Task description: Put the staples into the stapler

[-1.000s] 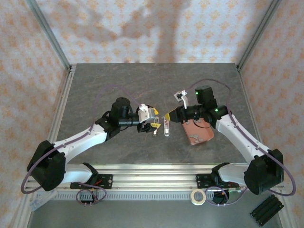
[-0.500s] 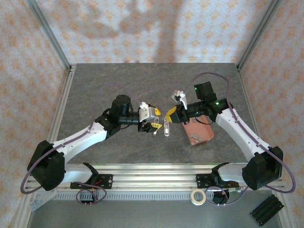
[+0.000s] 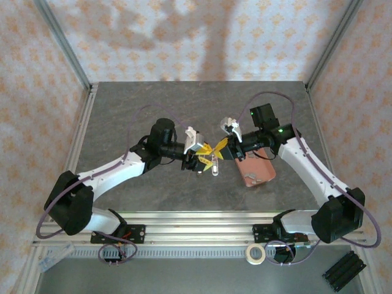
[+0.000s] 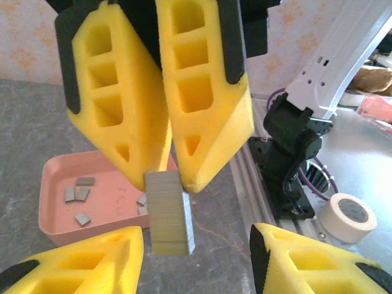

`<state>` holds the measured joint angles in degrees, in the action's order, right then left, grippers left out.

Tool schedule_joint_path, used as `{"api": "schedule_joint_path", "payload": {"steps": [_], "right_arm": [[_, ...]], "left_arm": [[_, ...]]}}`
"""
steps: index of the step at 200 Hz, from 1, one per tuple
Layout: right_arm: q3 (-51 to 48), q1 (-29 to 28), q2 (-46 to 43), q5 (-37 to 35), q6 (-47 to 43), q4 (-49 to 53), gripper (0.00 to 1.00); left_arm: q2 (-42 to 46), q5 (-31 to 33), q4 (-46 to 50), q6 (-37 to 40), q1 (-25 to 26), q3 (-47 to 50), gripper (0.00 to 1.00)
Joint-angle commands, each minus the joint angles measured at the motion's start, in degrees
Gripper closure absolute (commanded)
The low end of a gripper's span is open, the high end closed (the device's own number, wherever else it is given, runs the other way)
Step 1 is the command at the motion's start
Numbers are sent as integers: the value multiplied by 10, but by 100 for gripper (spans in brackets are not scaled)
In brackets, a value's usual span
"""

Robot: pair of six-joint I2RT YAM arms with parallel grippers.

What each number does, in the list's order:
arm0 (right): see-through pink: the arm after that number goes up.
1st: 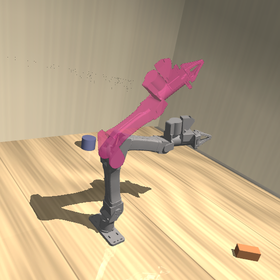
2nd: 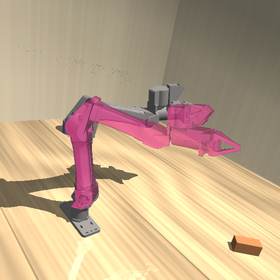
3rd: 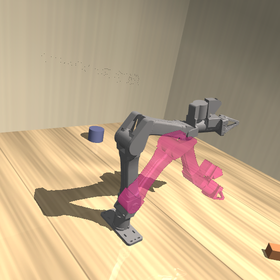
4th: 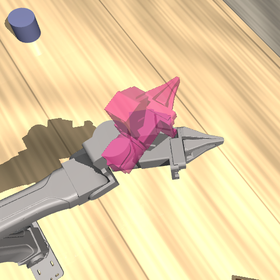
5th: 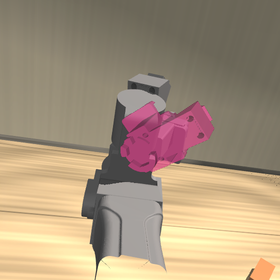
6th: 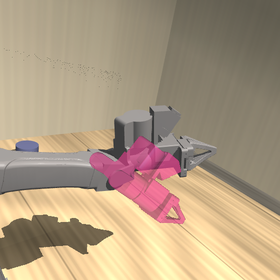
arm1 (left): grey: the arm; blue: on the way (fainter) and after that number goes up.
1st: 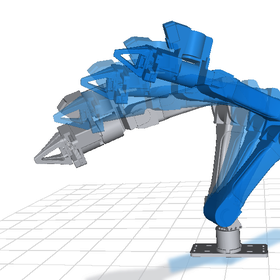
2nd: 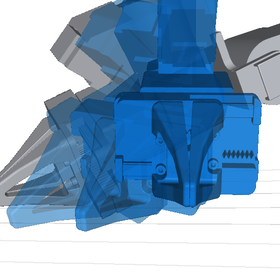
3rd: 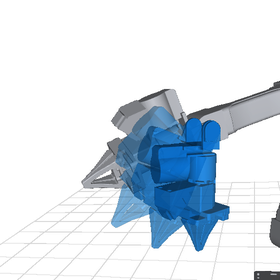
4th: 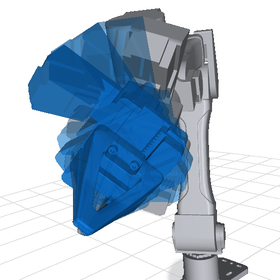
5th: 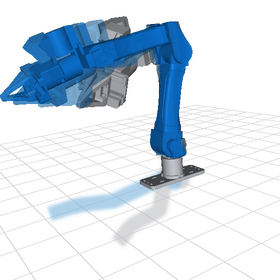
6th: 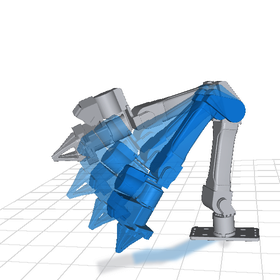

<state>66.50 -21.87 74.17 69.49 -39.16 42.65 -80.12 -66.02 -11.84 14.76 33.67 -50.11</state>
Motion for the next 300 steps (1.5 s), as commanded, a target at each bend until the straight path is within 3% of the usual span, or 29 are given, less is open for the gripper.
{"api": "schedule_joint_path", "payload": {"steps": [1,45,112,170,236,270,300], "right_arm": [[21,-2,6,16,-20,15,84],[32,-2,18,28,-32,29,84],[37,-2,22,35,-36,36,84],[37,-2,25,32,-49,50,84],[37,-2,22,31,-57,58,84],[39,-2,18,27,-44,56,75],[36,-2,10,23,-14,47,64]], "left_arm": [[-5,-38,-42,-35,3,-14,50],[-6,-32,-71,-63,3,-9,51],[-11,-19,-66,-69,3,-13,64],[-10,-20,-61,-72,3,-15,66],[-5,-6,-19,-45,3,-25,79],[10,5,35,11,3,-30,81],[32,52,84,72,3,-21,84]]}}
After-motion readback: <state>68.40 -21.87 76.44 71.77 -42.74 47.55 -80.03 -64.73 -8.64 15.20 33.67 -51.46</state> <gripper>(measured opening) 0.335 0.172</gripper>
